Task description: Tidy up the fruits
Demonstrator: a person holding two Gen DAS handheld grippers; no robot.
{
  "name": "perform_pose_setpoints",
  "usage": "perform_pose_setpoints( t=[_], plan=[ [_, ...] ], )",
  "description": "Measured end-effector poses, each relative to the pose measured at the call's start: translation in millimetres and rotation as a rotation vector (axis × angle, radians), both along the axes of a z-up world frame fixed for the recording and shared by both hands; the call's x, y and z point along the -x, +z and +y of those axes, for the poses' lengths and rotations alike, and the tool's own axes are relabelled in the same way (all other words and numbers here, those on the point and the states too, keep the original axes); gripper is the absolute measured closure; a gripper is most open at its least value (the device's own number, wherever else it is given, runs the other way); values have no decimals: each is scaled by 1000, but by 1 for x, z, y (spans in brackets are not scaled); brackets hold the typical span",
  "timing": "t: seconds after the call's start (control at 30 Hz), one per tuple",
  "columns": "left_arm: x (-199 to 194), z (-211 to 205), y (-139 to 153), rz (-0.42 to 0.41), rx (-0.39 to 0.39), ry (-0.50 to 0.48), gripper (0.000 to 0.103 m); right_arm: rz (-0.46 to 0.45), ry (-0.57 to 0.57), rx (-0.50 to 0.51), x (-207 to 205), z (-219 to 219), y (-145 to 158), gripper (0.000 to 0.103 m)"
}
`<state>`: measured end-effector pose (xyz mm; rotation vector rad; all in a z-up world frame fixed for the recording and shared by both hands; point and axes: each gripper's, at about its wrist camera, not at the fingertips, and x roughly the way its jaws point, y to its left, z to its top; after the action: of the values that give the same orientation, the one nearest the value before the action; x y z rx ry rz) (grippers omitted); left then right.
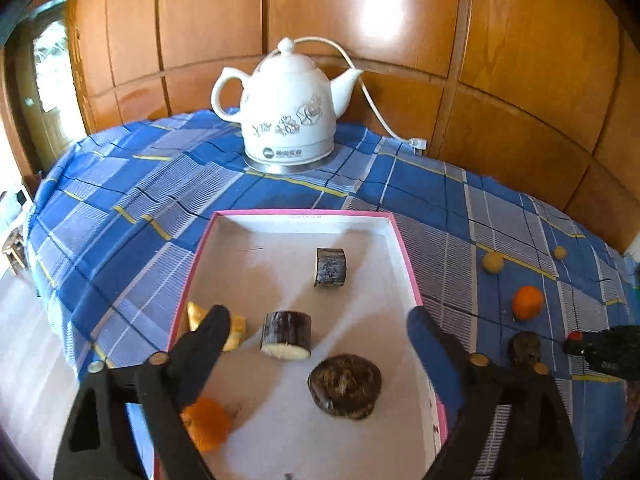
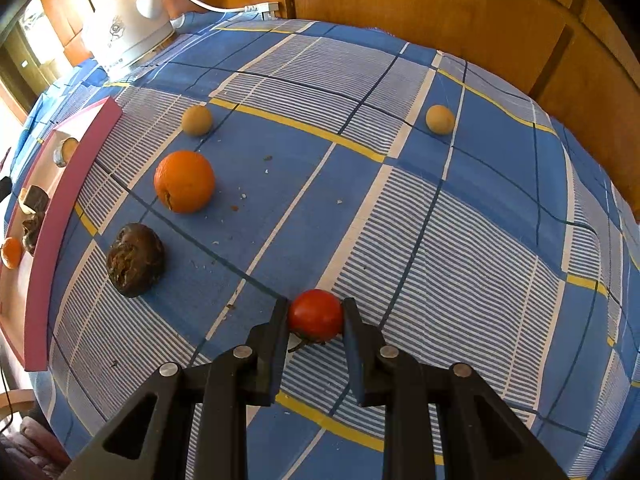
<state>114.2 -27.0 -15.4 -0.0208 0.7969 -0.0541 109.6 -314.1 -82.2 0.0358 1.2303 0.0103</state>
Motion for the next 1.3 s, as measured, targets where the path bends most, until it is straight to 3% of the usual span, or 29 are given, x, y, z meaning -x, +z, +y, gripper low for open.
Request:
perform_pose_setpoints(
  t=[0.13, 0.5, 0.77, 1.3],
  plan=[
    [19, -1, 5, -29, 14, 6, 0, -2, 0, 14, 0, 2, 0, 77],
    [42, 10, 10, -68, 26, 58, 0, -4, -10, 20, -1, 4, 0, 77],
    [50, 20, 12, -138, -36, 155, 0, -10, -3, 30, 0, 3, 0, 77],
    [59, 31, 9, -145, -56, 227, 0, -12, 0, 38, 0, 3, 1, 77]
  ],
)
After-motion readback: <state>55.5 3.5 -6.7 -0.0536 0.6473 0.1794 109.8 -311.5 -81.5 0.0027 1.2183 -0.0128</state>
